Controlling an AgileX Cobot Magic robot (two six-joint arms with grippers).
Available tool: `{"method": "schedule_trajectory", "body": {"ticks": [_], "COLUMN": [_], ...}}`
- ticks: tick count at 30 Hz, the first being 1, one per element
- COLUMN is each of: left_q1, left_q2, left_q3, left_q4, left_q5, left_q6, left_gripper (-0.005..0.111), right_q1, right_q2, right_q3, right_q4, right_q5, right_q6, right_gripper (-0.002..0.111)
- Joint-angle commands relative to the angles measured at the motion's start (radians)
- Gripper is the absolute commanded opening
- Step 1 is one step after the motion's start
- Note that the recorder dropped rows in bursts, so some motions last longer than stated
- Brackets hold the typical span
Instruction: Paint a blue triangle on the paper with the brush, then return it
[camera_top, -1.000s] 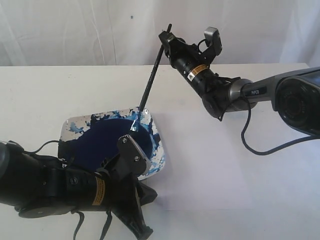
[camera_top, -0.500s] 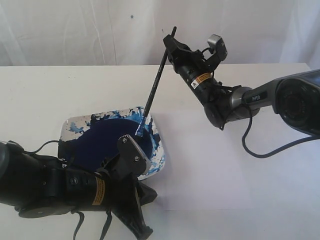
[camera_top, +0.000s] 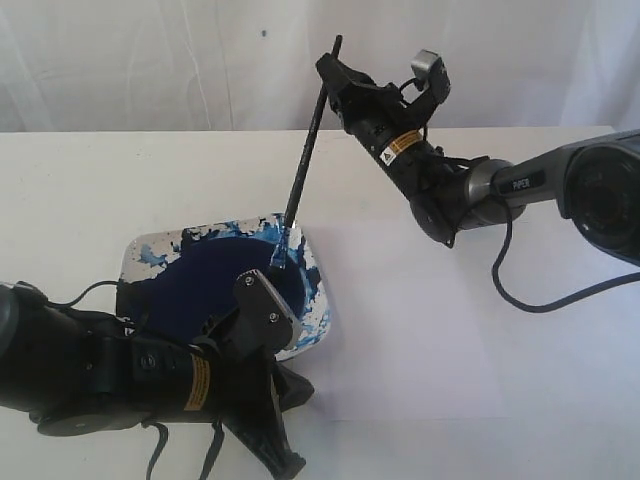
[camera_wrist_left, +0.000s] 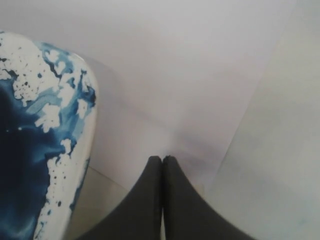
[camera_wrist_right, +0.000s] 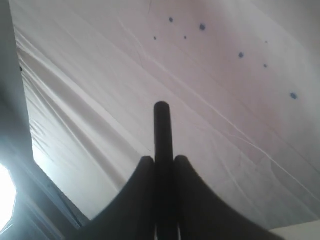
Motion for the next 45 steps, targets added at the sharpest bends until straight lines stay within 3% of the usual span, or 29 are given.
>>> {"method": "schedule_trajectory", "body": {"ticks": [1, 7, 24, 36, 45], "left_q1": [-0.002, -0.002, -0.002, -0.002, -0.002], "left_q2": [0.003, 0.003, 0.003, 0.003, 0.003], "left_q3": [-0.003, -0.003, -0.003, -0.003, -0.003], "left_q4": [-0.011, -0.011, -0.011, -0.011, -0.011], "left_q5": [0.008, 0.010, 0.010, 0.046, 0.057], "left_q6": [-0.005, -0.005, -0.005, -0.005, -0.005], "left_gripper": [0.000, 0.000, 0.000, 0.000, 0.000], "right_q1": [-0.006, -0.010, -0.041, -0.144, -0.146], "right_q2": [-0.043, -0.073, -0.259, -0.280, -0.280], "right_q3": [0.004, 0.018, 0.278, 0.374, 0.436], "right_q4": [-0.073, -0.111, -0.076, -0.031, 0.066], "right_q5": [-0.017, -0.017, -0.017, -0.017, -0.017], "right_q6": [0.005, 0.005, -0.011, 0.083, 0.139], "right_gripper": [0.000, 0.000, 0.000, 0.000, 0.000]}}
